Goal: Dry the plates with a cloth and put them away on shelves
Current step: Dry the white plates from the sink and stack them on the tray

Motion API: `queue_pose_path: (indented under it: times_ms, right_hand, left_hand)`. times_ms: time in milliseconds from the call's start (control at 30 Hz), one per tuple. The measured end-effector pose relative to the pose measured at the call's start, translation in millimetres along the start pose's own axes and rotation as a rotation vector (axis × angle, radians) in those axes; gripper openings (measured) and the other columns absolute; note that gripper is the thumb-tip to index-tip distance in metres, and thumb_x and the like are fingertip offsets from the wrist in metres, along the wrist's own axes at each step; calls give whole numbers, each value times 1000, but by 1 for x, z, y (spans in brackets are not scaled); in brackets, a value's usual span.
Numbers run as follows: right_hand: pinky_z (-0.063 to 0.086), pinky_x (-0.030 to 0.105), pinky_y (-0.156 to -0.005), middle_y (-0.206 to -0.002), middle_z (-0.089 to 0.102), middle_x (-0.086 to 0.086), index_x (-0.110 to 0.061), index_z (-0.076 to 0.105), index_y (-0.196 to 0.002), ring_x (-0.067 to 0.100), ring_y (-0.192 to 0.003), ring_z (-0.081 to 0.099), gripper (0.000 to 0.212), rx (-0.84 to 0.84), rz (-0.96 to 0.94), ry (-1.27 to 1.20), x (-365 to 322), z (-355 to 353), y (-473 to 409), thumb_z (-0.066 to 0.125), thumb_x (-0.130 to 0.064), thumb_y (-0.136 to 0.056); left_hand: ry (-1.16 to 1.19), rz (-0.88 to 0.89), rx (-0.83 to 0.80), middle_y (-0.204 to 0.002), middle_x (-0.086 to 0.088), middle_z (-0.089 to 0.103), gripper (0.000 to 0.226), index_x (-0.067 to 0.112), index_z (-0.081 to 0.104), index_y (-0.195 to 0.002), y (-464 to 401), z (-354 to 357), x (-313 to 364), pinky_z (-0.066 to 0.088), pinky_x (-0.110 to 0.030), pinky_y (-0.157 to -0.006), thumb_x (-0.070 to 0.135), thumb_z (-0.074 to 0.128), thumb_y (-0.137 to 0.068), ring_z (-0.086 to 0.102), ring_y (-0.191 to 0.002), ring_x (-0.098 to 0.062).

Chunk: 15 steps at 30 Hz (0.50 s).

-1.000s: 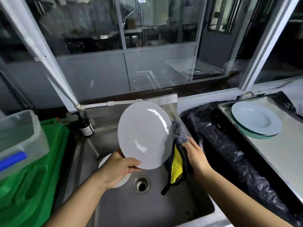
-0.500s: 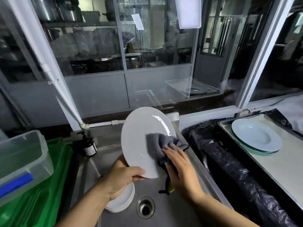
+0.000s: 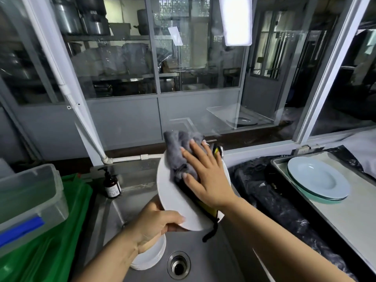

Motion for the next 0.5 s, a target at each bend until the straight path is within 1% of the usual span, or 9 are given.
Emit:
queue_pose_path:
  times_ms: [100, 167, 200, 300, 433, 500]
  right_hand:
    - [3, 56, -120, -162, 1, -16, -42, 18, -151, 13, -150, -12, 60, -20, 80, 4, 25, -3, 4, 28, -58, -94]
    - [3, 53, -121, -162, 0, -16, -42, 15, -150, 12, -149, -14, 59, -35, 95, -43, 31, -4, 15, 30, -55, -95]
    - [4, 54, -121, -162, 1, -14, -42, 15, -150, 13, -150, -13, 59, -39, 83, -61, 31, -3, 22, 32, -52, -95]
    - [3, 61, -118, -164, 7, -9, -41, 17, -153, 21, -151, -4, 61, -63, -6, -80, 18, 0, 46, 34, -48, -95]
    - [5, 62, -117, -164, 11, -3, -34, 25, -153, 28, -151, 1, 56, -105, -140, -157, -10, 1, 53, 23, -53, -100]
    - [5, 63, -117, -164, 12, -2, -35, 25, -153, 30, -151, 1, 55, -102, -181, -201, -19, -4, 42, 21, -53, -100]
  left_hand:
    - [-3, 20, 42, -103, -25, 70, 59, -5, 60, -113, 3, -3, 7, 60, -49, -70, -7, 67, -54, 70, -90, -36]
    - [2, 31, 56, -103, -24, 71, 61, -4, 59, -115, 3, -5, 10, 60, -49, -70, -8, 66, -54, 70, -89, -35]
    - [4, 33, 56, -103, -24, 71, 62, -4, 59, -115, 3, -5, 11, 60, -48, -68, -8, 66, -54, 70, -88, -34]
    - [12, 32, 52, -101, -24, 71, 62, -5, 59, -116, 2, -3, 11, 60, -44, -65, -10, 65, -55, 71, -86, -34]
    - [-10, 68, -16, -107, -27, 69, 61, 0, 60, -120, 0, 9, 20, 58, -49, -74, -13, 60, -60, 68, -97, -41]
    - [-33, 79, -51, -107, -27, 69, 59, 2, 61, -118, -2, 16, 25, 58, -46, -74, -15, 57, -61, 68, -97, -40]
Point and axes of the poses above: each hand's wrist, its own y-axis away from the middle knuckle, its own z-axis out of the palm, x = y × z, the point moved 7 cm from there along -y, towards the middle knuckle
